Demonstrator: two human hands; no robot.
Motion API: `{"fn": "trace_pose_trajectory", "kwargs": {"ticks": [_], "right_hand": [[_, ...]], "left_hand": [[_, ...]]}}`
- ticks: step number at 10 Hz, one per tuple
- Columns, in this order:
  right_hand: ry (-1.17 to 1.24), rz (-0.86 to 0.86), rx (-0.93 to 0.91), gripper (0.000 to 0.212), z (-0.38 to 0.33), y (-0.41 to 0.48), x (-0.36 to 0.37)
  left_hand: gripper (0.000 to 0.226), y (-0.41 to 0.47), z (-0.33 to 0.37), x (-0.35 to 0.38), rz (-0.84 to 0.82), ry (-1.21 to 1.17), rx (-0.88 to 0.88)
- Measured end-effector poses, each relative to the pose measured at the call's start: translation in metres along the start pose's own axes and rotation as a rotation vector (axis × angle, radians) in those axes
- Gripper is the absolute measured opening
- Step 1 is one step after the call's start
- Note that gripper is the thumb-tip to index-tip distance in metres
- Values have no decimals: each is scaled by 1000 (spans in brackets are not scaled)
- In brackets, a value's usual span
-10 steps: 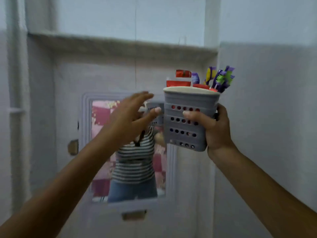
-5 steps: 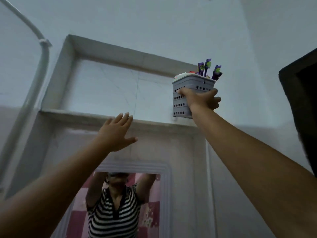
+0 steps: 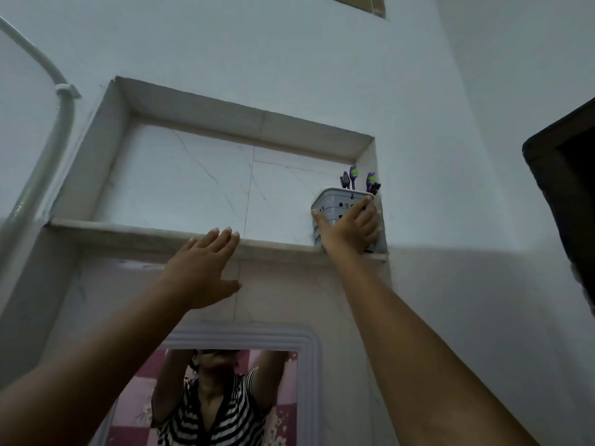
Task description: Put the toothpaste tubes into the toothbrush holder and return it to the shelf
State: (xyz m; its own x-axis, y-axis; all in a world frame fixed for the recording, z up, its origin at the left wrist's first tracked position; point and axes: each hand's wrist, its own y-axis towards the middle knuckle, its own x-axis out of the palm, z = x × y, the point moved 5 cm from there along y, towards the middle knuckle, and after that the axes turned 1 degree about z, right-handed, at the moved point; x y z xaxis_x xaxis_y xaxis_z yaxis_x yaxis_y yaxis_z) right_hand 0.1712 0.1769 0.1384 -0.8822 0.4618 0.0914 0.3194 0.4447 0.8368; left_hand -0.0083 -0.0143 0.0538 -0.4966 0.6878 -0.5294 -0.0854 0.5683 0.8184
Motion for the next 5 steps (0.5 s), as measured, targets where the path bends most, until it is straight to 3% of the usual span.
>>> {"fn": "trace_pose_trajectory", "kwargs": {"ticks": [2, 3, 4, 5], "right_hand": [[-111, -96, -140, 97, 12, -23, -6], [31, -142, -201, 80, 9, -55, -22], [186, -207, -324, 69, 12, -116, -50], [244, -307, -445, 66, 24, -182, -72]], "left_hand": [[86, -8, 7, -7, -47, 62, -6], [83, -19, 11, -14, 18, 74, -30], [83, -68, 16, -22, 233, -11, -10], [82, -123, 29, -22, 346, -51, 5]]}}
